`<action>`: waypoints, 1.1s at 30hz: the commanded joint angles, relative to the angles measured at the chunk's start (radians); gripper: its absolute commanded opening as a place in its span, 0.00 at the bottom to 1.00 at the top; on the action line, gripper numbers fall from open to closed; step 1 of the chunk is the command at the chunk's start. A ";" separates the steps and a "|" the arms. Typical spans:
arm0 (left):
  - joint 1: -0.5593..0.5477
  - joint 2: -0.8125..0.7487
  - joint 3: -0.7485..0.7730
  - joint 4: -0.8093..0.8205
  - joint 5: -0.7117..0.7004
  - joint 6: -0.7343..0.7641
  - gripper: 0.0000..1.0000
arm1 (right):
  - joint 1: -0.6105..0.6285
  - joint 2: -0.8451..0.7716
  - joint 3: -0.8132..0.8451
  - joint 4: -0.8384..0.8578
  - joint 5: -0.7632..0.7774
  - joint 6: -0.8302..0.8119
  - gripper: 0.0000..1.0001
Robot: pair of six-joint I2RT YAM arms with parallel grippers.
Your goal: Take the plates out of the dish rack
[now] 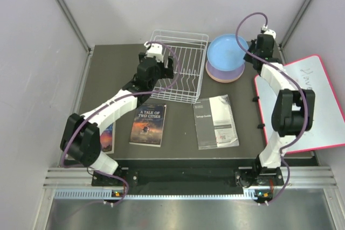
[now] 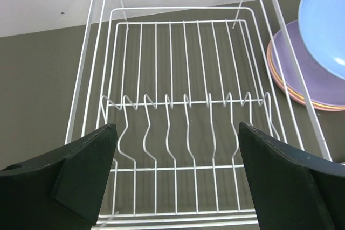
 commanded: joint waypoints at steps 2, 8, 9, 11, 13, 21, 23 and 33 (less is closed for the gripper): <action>0.016 -0.052 -0.020 0.061 -0.022 0.006 0.98 | 0.004 0.095 0.100 0.010 0.064 -0.009 0.00; 0.050 -0.061 -0.019 0.032 0.021 -0.009 0.98 | 0.003 0.193 0.155 0.002 0.077 -0.013 0.00; 0.053 -0.062 -0.017 0.026 0.023 -0.015 0.98 | 0.004 0.201 0.165 -0.004 0.075 -0.015 0.00; 0.062 -0.070 -0.023 0.017 0.035 -0.021 0.98 | 0.004 0.218 0.169 -0.005 0.060 -0.018 0.07; 0.072 -0.070 -0.023 0.008 0.050 -0.024 0.98 | 0.006 0.216 0.165 -0.005 0.060 -0.019 0.18; 0.076 -0.042 0.021 -0.069 0.075 -0.029 0.99 | 0.024 0.085 0.073 0.002 0.076 -0.059 0.61; 0.076 -0.062 0.012 -0.064 0.070 -0.029 0.99 | 0.050 0.000 0.021 0.004 0.104 -0.082 0.63; 0.076 -0.159 -0.054 -0.051 -0.005 -0.012 0.99 | 0.217 -0.369 -0.338 0.120 0.168 -0.185 0.69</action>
